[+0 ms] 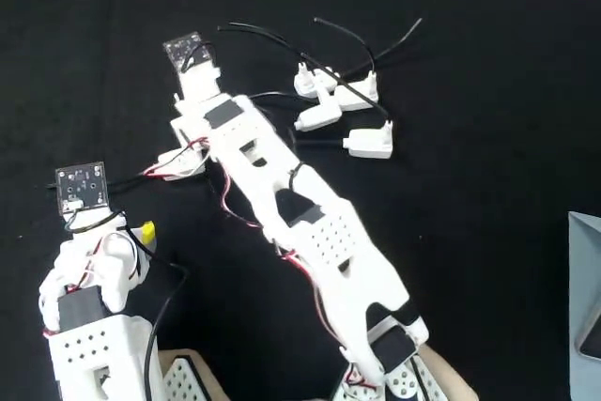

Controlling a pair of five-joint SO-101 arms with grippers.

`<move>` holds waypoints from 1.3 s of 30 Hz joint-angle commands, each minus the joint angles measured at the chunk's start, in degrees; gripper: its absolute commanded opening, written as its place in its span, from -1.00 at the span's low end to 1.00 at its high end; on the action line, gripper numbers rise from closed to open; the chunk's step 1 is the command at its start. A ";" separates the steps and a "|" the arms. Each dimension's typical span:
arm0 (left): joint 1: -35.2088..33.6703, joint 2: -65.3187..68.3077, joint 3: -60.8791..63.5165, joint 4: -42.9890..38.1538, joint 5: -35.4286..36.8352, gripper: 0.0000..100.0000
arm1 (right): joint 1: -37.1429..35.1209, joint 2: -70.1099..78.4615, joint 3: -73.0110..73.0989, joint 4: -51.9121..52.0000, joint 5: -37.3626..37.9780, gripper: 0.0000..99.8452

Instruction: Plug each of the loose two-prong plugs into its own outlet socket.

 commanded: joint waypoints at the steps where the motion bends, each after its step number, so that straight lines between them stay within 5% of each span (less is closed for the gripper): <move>1: 0.22 -0.53 -1.27 -0.26 0.44 -0.48 | -0.97 0.22 -5.85 5.54 -0.88 -0.97; 14: 0.22 -0.53 -1.27 -0.26 0.44 -0.48 | -1.23 -4.26 -27.30 29.45 -0.79 -0.98; 22: 0.22 -0.53 -1.27 -0.26 0.44 -0.48 | -2.37 -5.58 -54.55 49.85 -0.88 -0.98; 32: 0.22 -0.53 -1.19 -0.26 0.44 -0.48 | -2.81 -20.53 -39.78 49.76 -0.62 -0.98; 39: 0.22 -0.53 -0.31 -1.93 0.44 -0.48 | -3.69 -42.07 -15.43 49.67 -2.46 -0.98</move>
